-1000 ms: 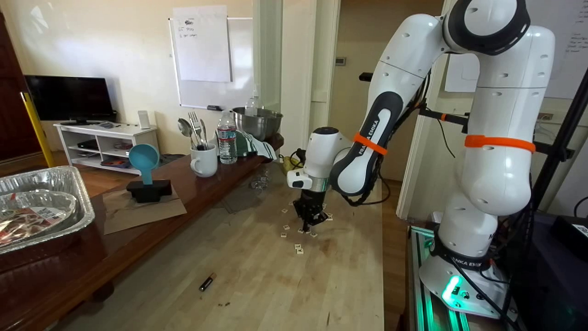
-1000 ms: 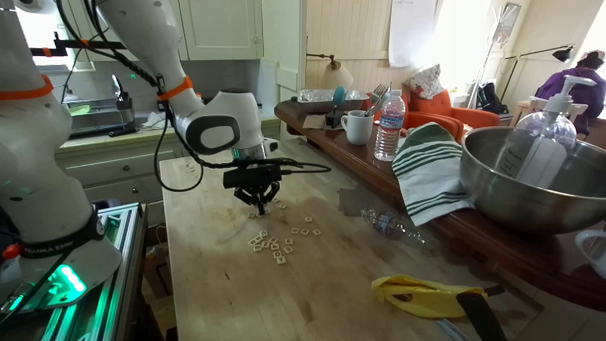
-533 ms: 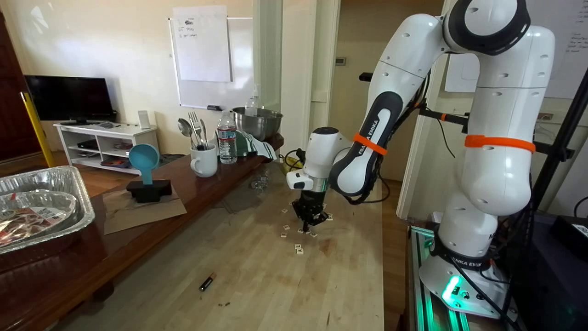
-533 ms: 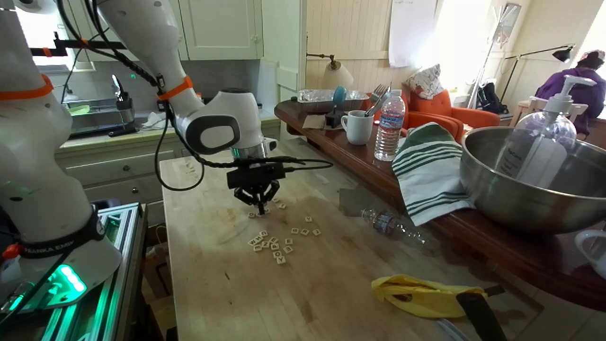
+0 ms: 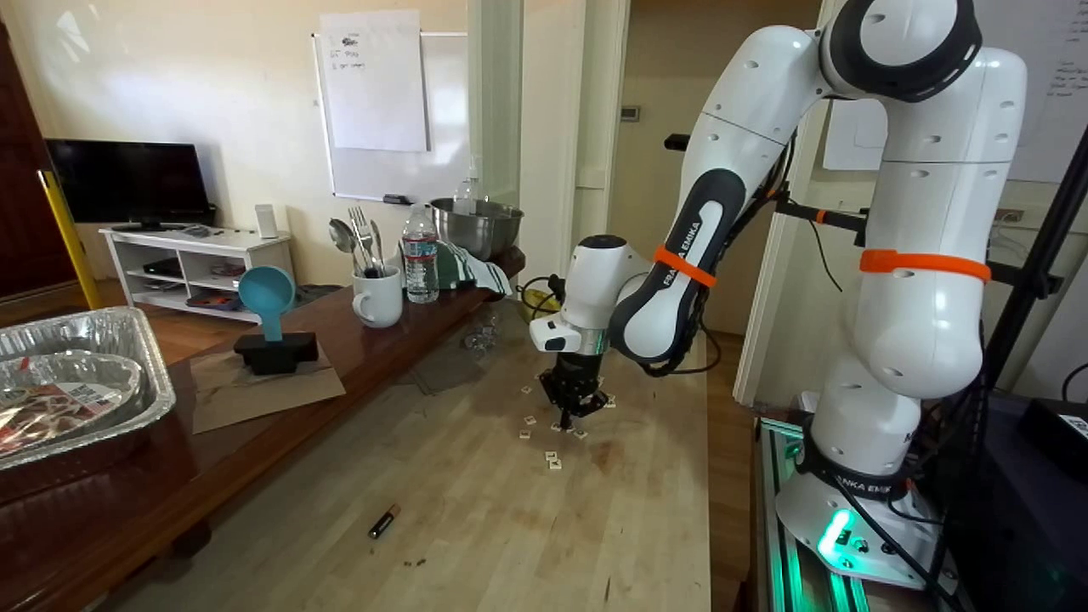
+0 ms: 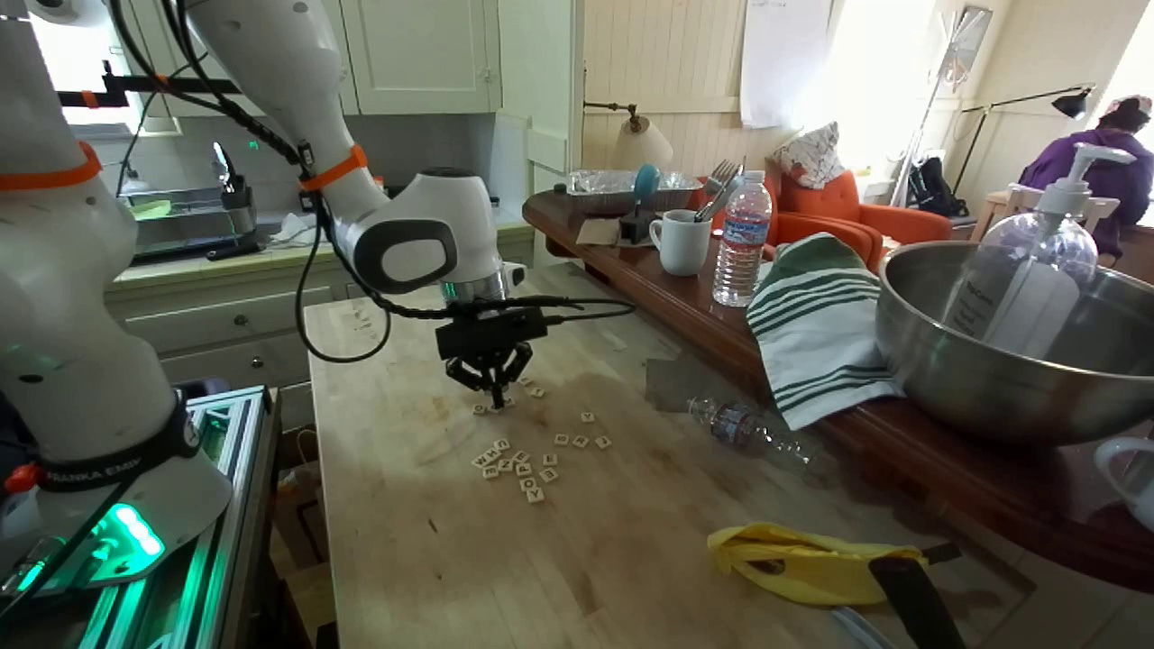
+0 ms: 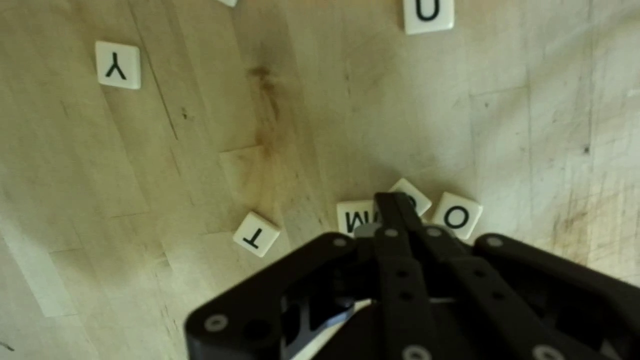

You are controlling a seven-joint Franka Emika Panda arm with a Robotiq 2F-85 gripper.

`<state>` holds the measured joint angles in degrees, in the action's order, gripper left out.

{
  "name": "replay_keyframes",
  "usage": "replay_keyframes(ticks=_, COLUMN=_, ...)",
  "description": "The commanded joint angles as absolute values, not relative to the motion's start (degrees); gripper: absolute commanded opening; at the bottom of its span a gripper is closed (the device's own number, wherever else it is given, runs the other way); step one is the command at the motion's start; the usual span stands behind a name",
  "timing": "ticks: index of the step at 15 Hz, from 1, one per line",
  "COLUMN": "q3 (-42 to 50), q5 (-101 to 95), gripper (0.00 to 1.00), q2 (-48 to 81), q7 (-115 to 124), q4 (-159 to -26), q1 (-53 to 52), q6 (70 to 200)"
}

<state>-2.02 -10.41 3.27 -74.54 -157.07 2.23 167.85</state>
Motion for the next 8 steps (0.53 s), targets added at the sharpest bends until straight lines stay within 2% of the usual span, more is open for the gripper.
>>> replay_keyframes(ticks=1, q3=-2.5, q5=-8.7, gripper=0.00, q2=5.2, q7=-79.1, q4=-157.8, q1=2.3, q6=166.0)
replay_keyframes(ticks=8, q3=-1.9, q5=-10.7, gripper=0.00, q2=4.9, q7=-78.6, q4=-157.9, q1=2.2, q6=165.8)
